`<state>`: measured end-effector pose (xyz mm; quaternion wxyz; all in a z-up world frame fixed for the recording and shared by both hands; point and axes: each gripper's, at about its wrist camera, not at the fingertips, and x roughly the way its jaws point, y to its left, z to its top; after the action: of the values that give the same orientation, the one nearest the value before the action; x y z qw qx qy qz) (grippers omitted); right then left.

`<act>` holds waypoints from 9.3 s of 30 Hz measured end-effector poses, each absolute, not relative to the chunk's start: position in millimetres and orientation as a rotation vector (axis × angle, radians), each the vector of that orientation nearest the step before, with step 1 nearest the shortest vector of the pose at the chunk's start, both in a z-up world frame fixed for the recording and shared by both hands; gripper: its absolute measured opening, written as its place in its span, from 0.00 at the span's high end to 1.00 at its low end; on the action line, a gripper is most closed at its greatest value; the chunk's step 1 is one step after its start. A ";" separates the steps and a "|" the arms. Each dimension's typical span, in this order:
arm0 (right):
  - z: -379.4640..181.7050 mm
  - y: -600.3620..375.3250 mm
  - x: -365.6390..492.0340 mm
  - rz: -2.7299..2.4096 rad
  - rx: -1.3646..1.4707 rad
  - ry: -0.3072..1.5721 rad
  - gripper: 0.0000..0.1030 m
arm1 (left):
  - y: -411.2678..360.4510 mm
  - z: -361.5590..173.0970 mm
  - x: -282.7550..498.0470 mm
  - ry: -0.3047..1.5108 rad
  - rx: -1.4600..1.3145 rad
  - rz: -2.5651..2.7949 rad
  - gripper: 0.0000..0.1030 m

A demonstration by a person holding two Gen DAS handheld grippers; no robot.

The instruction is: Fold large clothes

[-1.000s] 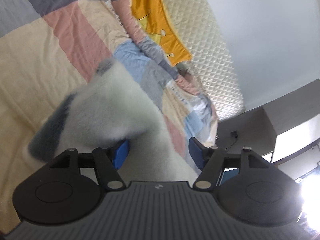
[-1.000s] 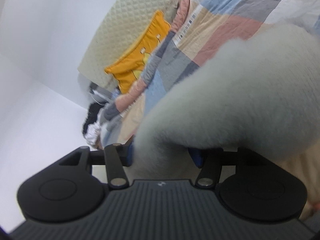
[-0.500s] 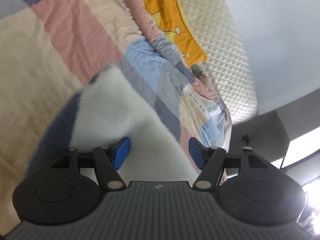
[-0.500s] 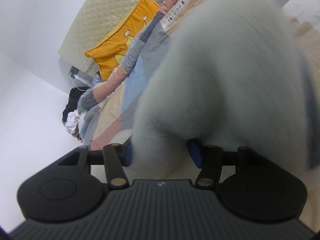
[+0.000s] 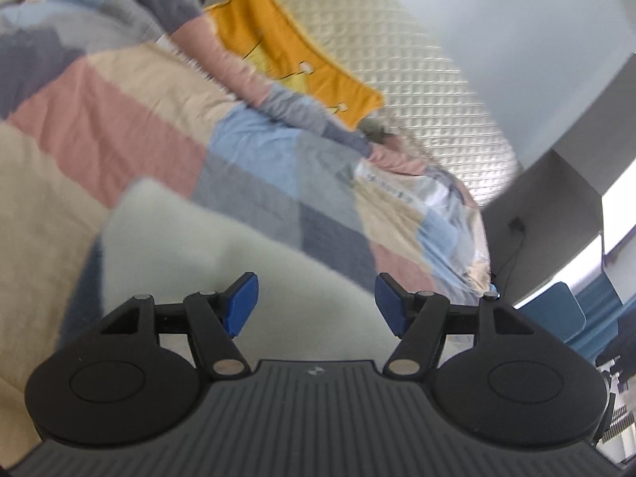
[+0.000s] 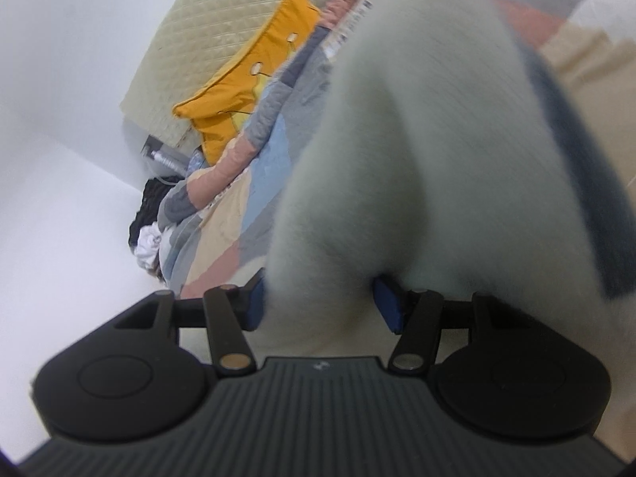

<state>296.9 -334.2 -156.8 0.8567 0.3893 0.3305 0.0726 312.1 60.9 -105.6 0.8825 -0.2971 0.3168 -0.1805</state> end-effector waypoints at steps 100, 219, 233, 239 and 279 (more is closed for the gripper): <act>-175.6 -362.6 192.2 -0.099 1.229 0.415 0.57 | 109.3 -134.9 236.5 0.719 -1.102 -0.231 0.54; -3.7 -357.8 40.4 -0.150 0.245 0.240 0.49 | -113.0 92.4 74.6 0.415 0.010 -0.526 0.28; -28.6 -340.8 39.1 -0.251 0.179 0.323 0.49 | -115.2 64.3 81.1 0.470 0.007 -0.581 0.23; -35.6 -338.1 41.7 -0.271 0.167 0.342 0.49 | -116.6 61.9 83.3 0.476 0.012 -0.588 0.20; -32.0 -344.5 12.3 -0.340 0.212 0.304 0.00 | -130.0 61.4 57.0 0.491 0.078 -0.563 0.00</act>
<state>12.3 -344.5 -32.0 0.9686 0.1048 0.1505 -0.1682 57.0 -130.0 61.4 0.9303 0.0379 0.2398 -0.2748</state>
